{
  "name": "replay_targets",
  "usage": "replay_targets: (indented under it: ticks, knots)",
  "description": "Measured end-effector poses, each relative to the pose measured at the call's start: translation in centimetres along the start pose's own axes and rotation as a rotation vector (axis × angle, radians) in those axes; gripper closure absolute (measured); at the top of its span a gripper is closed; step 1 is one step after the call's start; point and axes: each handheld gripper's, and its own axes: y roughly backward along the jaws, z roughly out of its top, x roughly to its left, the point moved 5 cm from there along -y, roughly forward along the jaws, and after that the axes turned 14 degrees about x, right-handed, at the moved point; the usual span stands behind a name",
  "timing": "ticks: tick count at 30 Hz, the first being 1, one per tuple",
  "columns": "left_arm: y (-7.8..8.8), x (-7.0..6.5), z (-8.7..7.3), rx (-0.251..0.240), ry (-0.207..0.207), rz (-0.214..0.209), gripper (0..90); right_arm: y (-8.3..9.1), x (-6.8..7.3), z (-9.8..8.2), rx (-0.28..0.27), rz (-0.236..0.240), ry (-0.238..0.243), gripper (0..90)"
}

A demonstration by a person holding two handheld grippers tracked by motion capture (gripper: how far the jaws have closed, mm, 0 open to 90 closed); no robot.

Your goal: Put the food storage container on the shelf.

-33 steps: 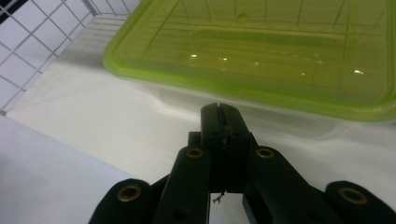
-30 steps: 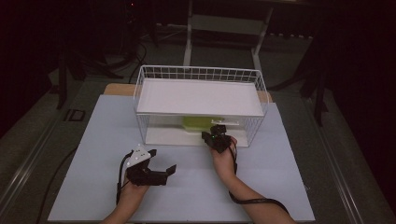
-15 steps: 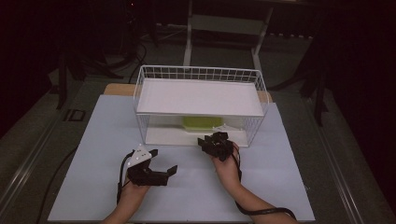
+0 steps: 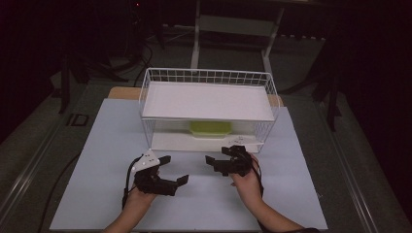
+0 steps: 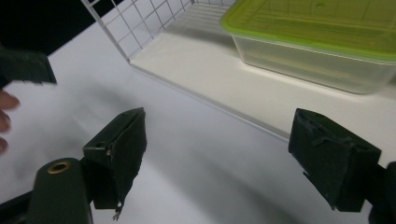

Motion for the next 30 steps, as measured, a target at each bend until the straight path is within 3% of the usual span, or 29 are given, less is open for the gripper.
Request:
replay_targets:
  ticks: [14,25,30]
  knots:
    - [1.8,-0.6,-0.1,-0.005,0.0,0.007,1.5,3.5,-0.5,-2.0,-0.032,0.004,0.002,19.1]
    - [3.0,-0.7,-1.0,-0.014,-0.03,-0.016,1.5,6.2,-0.7,-4.0,-0.063,0.014,-0.011,19.2]
    - [3.2,-0.8,-1.6,0.003,-0.056,-0.029,1.5,7.4,-0.8,-5.2,-0.061,0.01,-0.009,19.2]
